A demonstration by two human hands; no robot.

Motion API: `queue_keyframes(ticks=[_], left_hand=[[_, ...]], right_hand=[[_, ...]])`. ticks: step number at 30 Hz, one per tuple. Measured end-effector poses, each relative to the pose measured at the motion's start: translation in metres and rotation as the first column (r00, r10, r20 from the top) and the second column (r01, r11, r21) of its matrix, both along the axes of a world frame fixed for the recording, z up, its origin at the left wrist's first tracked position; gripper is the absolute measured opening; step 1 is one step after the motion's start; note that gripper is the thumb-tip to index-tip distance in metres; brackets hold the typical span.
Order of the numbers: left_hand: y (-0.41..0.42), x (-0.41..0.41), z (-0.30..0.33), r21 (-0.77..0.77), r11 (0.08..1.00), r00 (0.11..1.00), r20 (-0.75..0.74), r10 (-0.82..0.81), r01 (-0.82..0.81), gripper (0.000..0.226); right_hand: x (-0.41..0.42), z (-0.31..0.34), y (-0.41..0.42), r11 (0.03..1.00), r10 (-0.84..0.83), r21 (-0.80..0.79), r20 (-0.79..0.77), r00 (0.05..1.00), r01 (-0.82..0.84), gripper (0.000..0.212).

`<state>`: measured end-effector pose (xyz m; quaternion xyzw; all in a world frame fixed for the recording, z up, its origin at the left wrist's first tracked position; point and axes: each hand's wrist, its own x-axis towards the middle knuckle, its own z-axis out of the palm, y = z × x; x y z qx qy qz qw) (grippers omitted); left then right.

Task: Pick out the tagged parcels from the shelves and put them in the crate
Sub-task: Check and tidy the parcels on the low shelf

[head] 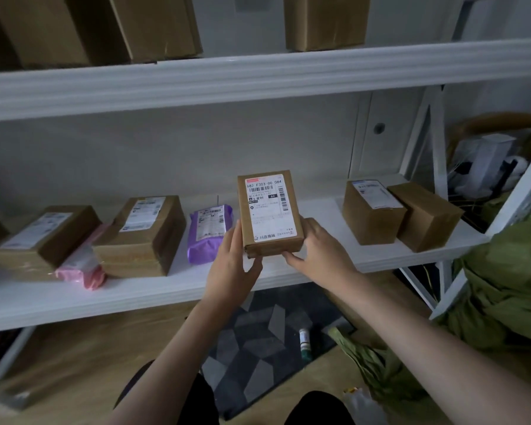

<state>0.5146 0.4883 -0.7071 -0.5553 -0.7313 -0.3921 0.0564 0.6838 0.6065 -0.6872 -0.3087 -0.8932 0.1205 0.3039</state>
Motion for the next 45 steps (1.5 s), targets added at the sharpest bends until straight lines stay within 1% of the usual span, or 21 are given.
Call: queue_keyframes(ticks=[4,8,18,21,27,30,33,36,38,40,41,43,45], left_hand=[[-0.007,0.008,0.0,0.053,0.998,0.999,-0.038,0.021,-0.019,0.08],[-0.013,0.012,-0.001,0.045,0.998,0.998,-0.047,0.042,-0.04,0.077],[-0.021,0.016,0.006,0.017,0.999,0.999,-0.025,0.038,-0.038,0.08],[-0.022,0.017,0.004,0.013,1.0,1.0,0.03,-0.003,0.003,0.08],[-0.007,0.005,-0.004,-0.058,0.996,0.981,0.186,-0.055,0.067,0.076],[0.005,-0.01,-0.017,-0.096,0.989,0.964,0.249,-0.087,0.114,0.071],[0.021,-0.024,-0.031,-0.144,0.974,0.937,0.329,-0.121,0.176,0.062],[0.036,-0.038,-0.036,-0.137,0.971,0.912,0.389,-0.129,0.195,0.051],[0.041,-0.045,-0.036,-0.109,0.976,0.9,0.416,-0.129,0.19,0.055],[0.039,-0.049,-0.035,-0.09,0.986,0.918,0.386,-0.096,0.141,0.064],[0.037,-0.05,-0.034,-0.038,0.996,0.941,0.33,-0.067,0.084,0.071],[0.034,-0.049,-0.038,0.131,0.991,0.984,0.179,-0.003,-0.021,0.09],[0.034,-0.042,-0.041,0.243,0.968,0.993,0.11,0.042,-0.068,0.097]], right_hand=[[0.006,0.009,-0.01,0.999,0.012,0.045,-0.031,0.999,-0.01,0.067],[0.01,0.013,-0.016,0.997,0.023,0.072,-0.03,0.999,-0.021,0.069],[0.015,0.017,-0.024,0.998,0.012,0.06,-0.007,1.0,-0.011,0.068],[0.016,0.013,-0.022,0.999,0.008,0.032,0.011,1.0,-0.008,0.066],[0.008,0.0,-0.009,0.992,0.002,-0.126,0.038,0.999,0.003,0.06],[-0.004,-0.013,0.005,0.976,0.033,-0.218,0.05,0.998,-0.022,0.053],[-0.02,-0.034,0.018,0.958,0.04,-0.287,0.081,0.996,-0.015,0.053],[-0.036,-0.043,0.033,0.948,0.027,-0.318,0.139,0.99,0.019,0.056],[-0.044,-0.038,0.042,0.948,0.023,-0.317,0.189,0.982,0.038,0.055],[-0.049,-0.031,0.046,0.937,0.036,-0.346,0.227,0.973,0.046,0.05],[-0.05,-0.029,0.048,0.934,0.05,-0.356,0.247,0.968,0.042,0.048],[-0.05,-0.024,0.05,0.934,0.077,-0.355,0.282,0.956,0.029,0.049],[-0.046,-0.025,0.054,0.935,0.084,-0.354,0.304,0.949,0.031,0.059]])
